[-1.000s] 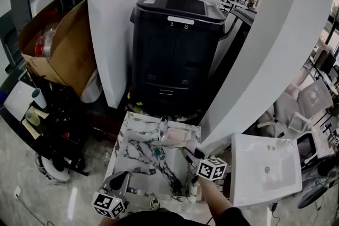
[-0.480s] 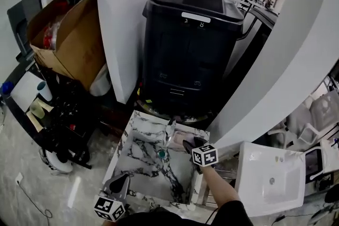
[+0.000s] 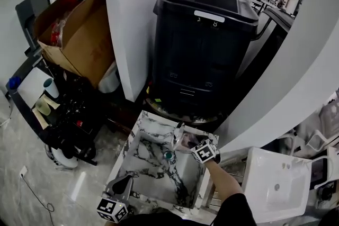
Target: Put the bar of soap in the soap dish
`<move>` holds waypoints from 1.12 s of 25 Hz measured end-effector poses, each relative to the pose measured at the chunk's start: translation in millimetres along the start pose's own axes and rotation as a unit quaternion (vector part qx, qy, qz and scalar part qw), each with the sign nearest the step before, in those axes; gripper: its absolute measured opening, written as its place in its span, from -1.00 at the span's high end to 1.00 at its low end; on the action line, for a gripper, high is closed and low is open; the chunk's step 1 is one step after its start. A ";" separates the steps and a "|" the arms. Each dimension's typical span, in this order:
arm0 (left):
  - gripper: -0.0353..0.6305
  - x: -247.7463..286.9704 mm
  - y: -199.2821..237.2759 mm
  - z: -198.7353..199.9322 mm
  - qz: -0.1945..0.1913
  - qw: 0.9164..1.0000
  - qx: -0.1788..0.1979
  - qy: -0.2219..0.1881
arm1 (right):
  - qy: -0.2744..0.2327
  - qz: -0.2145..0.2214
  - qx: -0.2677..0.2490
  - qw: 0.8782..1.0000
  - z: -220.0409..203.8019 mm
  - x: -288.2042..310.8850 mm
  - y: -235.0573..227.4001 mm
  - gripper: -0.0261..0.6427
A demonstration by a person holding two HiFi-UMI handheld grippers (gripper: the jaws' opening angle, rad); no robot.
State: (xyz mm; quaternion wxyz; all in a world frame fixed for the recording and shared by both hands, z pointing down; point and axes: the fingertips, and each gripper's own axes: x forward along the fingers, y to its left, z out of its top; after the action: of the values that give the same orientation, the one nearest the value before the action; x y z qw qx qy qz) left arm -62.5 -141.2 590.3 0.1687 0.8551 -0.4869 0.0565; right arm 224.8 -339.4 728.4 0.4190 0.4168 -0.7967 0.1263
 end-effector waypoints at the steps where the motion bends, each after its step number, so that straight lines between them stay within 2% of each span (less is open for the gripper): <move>1: 0.73 0.5 0.2 -0.2 0.000 1.000 0.000 0.001 | 0.011 0.003 -0.009 1.000 -1.9 1.9 0.6 0.46; 6: 0.73 3.2 2.1 -1.8 0.000 1.000 -0.002 0.005 | 0.044 0.011 -0.032 0.998 -13.0 16.4 -1.7 0.46; 9: 0.73 4.5 4.8 -1.2 0.002 1.000 -0.002 0.006 | 0.053 0.015 -0.028 0.998 -20.0 24.4 -4.7 0.46; 18: 0.73 9.4 6.0 0.4 -0.002 1.000 -0.002 0.006 | 0.067 0.017 -0.075 0.995 -23.7 26.6 -2.9 0.45; 23: 0.73 11.4 5.5 0.7 -0.007 1.000 0.000 0.006 | 0.059 0.027 -0.063 0.996 -21.8 24.8 -0.3 0.45; 28: 0.73 11.8 6.0 2.2 -0.012 1.000 0.001 0.006 | 0.047 0.032 -0.048 0.997 -18.6 19.3 0.1 0.32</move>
State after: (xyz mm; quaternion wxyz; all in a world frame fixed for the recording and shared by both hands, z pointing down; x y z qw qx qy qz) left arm -61.6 -154.4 592.7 0.1708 0.8606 -0.4759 0.0600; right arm 229.4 -339.9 754.9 0.4714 0.3646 -0.7938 0.1209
